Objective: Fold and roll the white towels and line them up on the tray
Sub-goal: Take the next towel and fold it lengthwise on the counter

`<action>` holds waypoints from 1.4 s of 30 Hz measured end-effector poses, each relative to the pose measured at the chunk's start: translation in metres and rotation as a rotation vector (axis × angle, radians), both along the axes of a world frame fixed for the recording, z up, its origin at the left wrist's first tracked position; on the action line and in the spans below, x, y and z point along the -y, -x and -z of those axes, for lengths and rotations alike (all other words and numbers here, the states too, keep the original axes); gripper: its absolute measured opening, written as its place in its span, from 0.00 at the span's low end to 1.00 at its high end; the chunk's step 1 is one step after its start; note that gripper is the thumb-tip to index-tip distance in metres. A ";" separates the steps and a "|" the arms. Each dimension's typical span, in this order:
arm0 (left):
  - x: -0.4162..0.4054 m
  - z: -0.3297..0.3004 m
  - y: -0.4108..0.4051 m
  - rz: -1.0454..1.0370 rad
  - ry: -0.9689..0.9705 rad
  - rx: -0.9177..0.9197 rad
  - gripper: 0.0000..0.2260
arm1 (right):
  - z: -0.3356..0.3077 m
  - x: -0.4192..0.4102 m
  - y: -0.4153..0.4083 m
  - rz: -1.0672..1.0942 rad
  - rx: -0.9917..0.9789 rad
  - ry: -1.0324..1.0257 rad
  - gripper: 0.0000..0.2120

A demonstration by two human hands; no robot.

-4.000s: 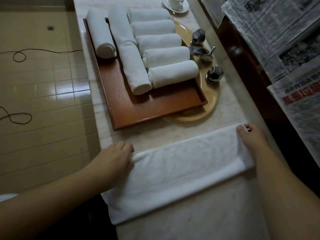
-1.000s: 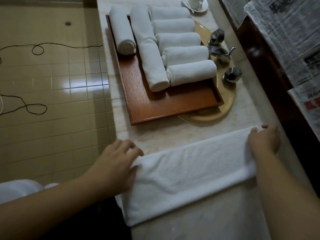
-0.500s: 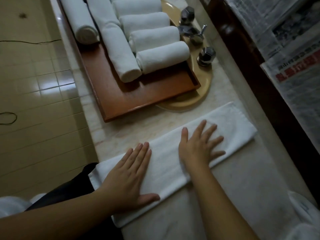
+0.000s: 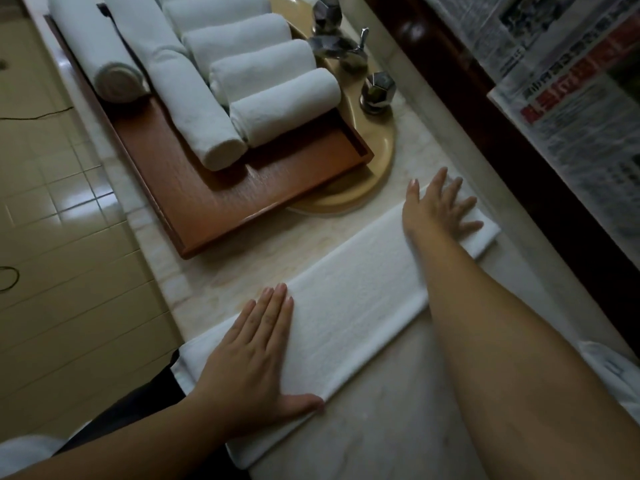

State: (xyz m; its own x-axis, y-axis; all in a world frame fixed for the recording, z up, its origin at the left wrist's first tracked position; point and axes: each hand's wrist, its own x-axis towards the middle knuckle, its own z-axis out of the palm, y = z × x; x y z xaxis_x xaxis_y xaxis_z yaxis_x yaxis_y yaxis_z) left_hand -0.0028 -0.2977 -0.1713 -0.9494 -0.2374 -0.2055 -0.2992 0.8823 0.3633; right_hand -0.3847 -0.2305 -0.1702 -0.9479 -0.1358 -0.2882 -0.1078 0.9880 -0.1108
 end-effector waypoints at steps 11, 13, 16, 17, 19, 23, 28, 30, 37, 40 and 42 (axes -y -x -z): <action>0.000 -0.002 0.002 0.014 0.015 0.026 0.62 | 0.010 -0.040 -0.121 0.047 -0.004 -0.027 0.45; 0.000 -0.001 0.002 0.011 0.021 0.018 0.62 | 0.012 -0.044 -0.093 0.063 -0.034 -0.048 0.46; -0.001 -0.001 0.002 0.016 0.015 0.021 0.63 | 0.010 -0.048 -0.044 0.152 -0.064 -0.062 0.46; -0.001 -0.001 0.002 0.014 0.014 0.020 0.64 | 0.011 -0.049 -0.032 0.179 -0.067 -0.067 0.46; 0.000 -0.001 0.001 0.016 0.013 0.024 0.64 | 0.012 -0.049 -0.016 0.211 -0.057 -0.066 0.45; 0.000 -0.002 0.001 0.012 0.000 0.030 0.64 | 0.003 -0.054 -0.003 0.297 -0.014 -0.040 0.41; 0.001 -0.004 0.002 0.008 -0.022 0.033 0.63 | -0.028 -0.020 -0.074 0.202 -0.072 0.043 0.38; 0.001 -0.005 0.002 0.007 -0.035 0.039 0.63 | -0.021 -0.004 -0.141 -0.006 -0.044 0.051 0.39; 0.006 -0.006 0.011 0.032 -0.016 0.057 0.58 | 0.007 0.008 -0.171 -0.026 0.013 -0.012 0.41; 0.013 -0.007 0.015 0.039 0.005 0.047 0.56 | 0.008 -0.001 -0.124 0.007 -0.018 -0.021 0.41; 0.016 -0.007 0.015 0.043 0.009 0.059 0.55 | 0.008 -0.007 -0.095 0.028 -0.036 -0.019 0.42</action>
